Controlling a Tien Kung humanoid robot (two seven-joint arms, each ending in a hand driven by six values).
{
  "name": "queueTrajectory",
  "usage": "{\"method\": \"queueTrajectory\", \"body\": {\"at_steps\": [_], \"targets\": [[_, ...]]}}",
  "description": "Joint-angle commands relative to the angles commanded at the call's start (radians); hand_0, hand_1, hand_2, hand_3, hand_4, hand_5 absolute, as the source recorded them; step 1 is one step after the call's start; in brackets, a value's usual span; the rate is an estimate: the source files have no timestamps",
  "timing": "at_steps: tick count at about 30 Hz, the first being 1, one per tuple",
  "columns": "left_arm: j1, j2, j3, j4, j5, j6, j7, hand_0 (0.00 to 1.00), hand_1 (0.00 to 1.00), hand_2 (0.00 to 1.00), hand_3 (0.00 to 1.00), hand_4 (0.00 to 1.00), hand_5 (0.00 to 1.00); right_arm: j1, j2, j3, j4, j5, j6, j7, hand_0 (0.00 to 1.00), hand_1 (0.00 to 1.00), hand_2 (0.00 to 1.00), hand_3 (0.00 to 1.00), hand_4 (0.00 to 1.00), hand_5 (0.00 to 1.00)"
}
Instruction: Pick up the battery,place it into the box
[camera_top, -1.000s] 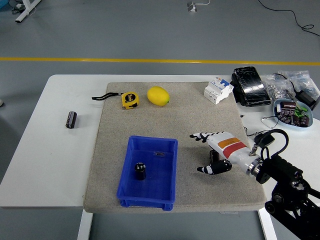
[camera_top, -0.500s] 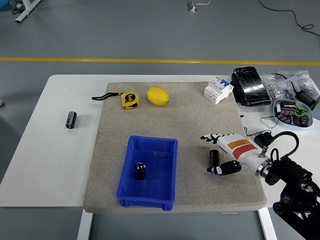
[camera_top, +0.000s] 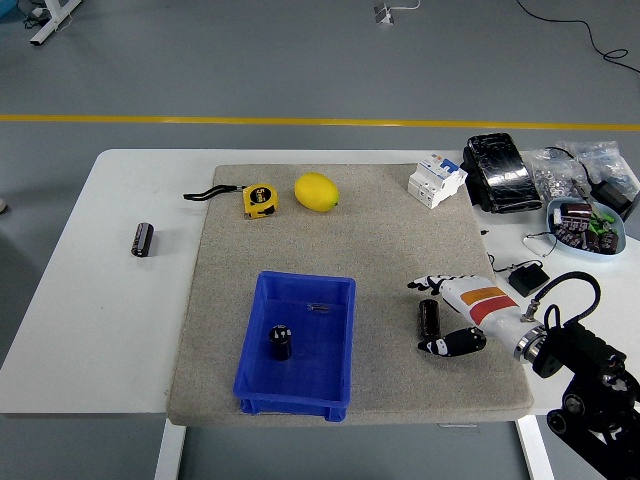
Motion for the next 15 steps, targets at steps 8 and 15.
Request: {"method": "queueTrajectory", "body": {"at_steps": [8,15], "targets": [[-0.003,-0.002,0.002,0.001,-0.006,0.001,-0.002,0.676,0.625,0.671,0.645,0.661,0.68,0.004,0.003,-0.003,-0.026,0.013,-0.008,0.004,0.422,0.574,0.706,0.797,0.94,0.312],[-0.003,-0.002,0.004,0.001,-0.007,0.0,-0.004,0.676,0.625,0.671,0.644,0.663,0.68,0.001,0.002,-0.002,-0.032,0.019,-0.011,0.006,0.359,0.514,0.698,0.798,0.916,0.3]]}}
